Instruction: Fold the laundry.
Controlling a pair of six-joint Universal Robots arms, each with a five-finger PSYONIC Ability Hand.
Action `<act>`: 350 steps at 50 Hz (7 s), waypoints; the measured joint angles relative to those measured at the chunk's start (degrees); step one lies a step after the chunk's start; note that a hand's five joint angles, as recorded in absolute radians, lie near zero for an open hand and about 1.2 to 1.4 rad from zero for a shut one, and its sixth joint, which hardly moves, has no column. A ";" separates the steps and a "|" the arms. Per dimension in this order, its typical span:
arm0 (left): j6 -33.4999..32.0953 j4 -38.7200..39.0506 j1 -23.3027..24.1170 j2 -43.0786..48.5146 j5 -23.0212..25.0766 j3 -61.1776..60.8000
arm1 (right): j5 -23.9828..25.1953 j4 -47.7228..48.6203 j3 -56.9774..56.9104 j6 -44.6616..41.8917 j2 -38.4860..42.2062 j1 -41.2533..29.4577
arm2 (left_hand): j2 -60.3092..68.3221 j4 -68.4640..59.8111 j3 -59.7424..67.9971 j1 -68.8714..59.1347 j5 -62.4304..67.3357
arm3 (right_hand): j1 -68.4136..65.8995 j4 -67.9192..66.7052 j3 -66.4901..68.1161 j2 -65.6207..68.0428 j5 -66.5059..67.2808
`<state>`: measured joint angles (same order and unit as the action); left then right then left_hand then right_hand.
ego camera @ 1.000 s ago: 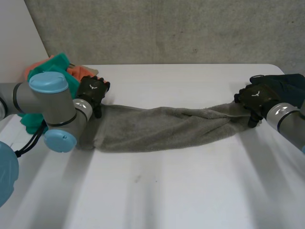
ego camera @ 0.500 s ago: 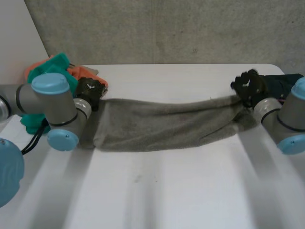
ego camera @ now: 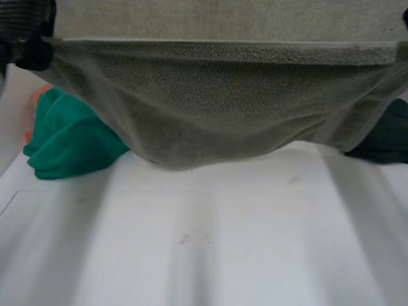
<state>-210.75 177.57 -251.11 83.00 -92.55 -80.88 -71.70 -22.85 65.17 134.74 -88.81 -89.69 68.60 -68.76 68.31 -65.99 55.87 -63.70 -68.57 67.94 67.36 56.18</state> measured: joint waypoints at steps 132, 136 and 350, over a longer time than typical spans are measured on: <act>-11.23 17.59 7.40 58.46 -4.79 26.99 | -12.06 34.43 -4.48 -7.17 46.13 -9.27 | -56.95 57.19 -56.25 55.35 -53.19 | 50.90 56.58 -56.21 -55.51 -53.46; -10.97 17.56 7.45 55.53 -5.00 25.91 | -11.84 34.25 -3.44 -3.74 42.73 -8.92 | -56.95 57.19 -56.25 55.35 -53.19 | 50.90 56.58 -56.20 -55.51 -53.46; 19.08 3.31 19.19 32.85 2.78 12.09 | -6.70 30.85 22.80 23.84 25.60 -32.33 | -56.95 57.19 -56.25 55.34 -53.20 | 51.01 56.76 -56.31 -55.63 -53.51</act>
<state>-191.66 180.87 -231.92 115.85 -89.77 -68.79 -78.39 8.00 87.97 158.58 -63.21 -122.02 11.66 -11.57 12.06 -10.65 2.67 -12.69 -11.81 11.63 11.73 2.67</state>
